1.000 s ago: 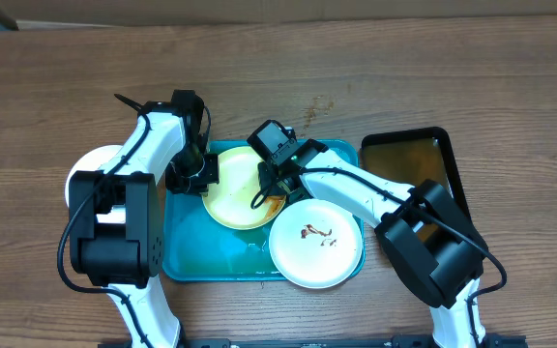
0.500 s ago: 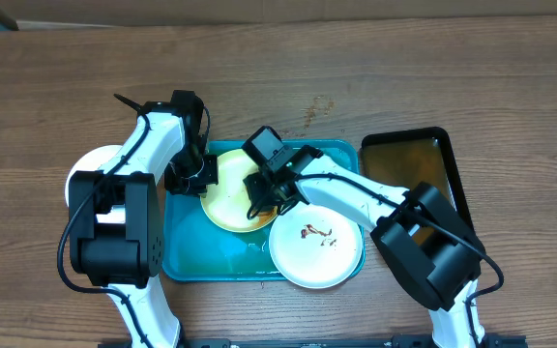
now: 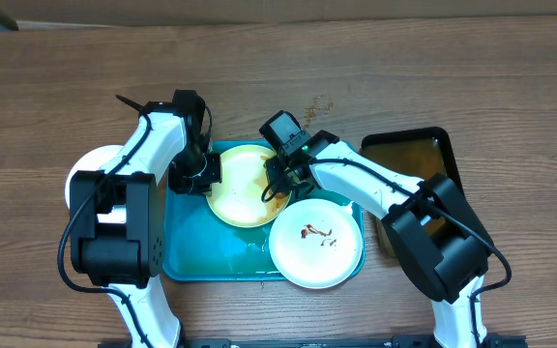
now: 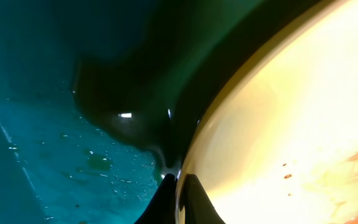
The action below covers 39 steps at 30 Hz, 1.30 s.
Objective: Clean dirty plates on tray and stack at the side
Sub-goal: 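Scrub the tilted yellow plate again with the sponge, then return the sponge to the black water tray with the right gripper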
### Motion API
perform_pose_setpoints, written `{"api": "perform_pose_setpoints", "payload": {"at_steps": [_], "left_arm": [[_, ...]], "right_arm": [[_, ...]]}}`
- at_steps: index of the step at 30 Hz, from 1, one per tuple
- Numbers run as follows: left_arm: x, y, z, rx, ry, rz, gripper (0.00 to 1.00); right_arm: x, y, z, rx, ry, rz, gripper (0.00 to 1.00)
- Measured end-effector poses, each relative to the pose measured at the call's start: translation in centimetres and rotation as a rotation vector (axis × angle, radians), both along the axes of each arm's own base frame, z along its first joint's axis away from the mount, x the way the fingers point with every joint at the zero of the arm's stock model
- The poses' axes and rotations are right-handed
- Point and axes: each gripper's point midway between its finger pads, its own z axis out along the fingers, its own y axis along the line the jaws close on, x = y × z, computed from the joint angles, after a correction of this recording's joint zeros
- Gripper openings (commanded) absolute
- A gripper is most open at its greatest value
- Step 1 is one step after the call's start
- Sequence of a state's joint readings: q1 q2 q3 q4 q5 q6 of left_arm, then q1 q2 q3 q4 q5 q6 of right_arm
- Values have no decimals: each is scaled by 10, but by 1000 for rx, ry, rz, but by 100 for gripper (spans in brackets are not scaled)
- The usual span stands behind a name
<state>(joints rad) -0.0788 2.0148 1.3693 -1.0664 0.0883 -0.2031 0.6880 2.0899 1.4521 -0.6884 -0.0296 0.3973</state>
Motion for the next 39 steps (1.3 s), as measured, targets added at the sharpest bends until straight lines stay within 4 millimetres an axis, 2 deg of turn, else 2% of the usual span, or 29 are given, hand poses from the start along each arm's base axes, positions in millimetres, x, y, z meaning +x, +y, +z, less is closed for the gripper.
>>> {"api": "perform_pose_setpoints", "payload": {"at_steps": [4, 10, 15, 18, 20, 23, 27, 31, 34, 37, 39], "left_arm": [[-2, 1, 0, 4, 8, -1, 4], [-3, 5, 0, 27, 11, -2, 4], [-3, 7, 0, 34, 10, -2, 4], [-3, 7, 0, 34, 10, -2, 4], [-3, 7, 0, 33, 11, -1, 4], [-3, 8, 0, 28, 13, 4, 4], [-3, 8, 2, 25, 8, 8, 4], [2, 13, 12, 44, -34, 11, 4], [7, 20, 32, 80, -97, 9, 4], [13, 26, 58, 113, -184, 10, 4], [15, 30, 73, 131, -232, 14, 4]], "right_arm": [[-15, 8, 0, 53, 78, 10, 4], [-41, 39, 6, 183, 176, 84, 5], [-65, 62, 10, 221, 206, 160, 4], [-71, 68, 11, 227, 203, 205, 4], [-69, 64, 10, 222, 202, 209, 4], [-60, 49, 8, 204, 211, 176, 4], [-28, 21, 17, 196, 189, 102, 4], [3, -8, 46, 223, 121, 29, 4], [25, -37, 83, 253, 47, -34, 4], [35, -68, 109, 254, 16, -99, 4], [35, -92, 112, 215, 31, -153, 4]]}}
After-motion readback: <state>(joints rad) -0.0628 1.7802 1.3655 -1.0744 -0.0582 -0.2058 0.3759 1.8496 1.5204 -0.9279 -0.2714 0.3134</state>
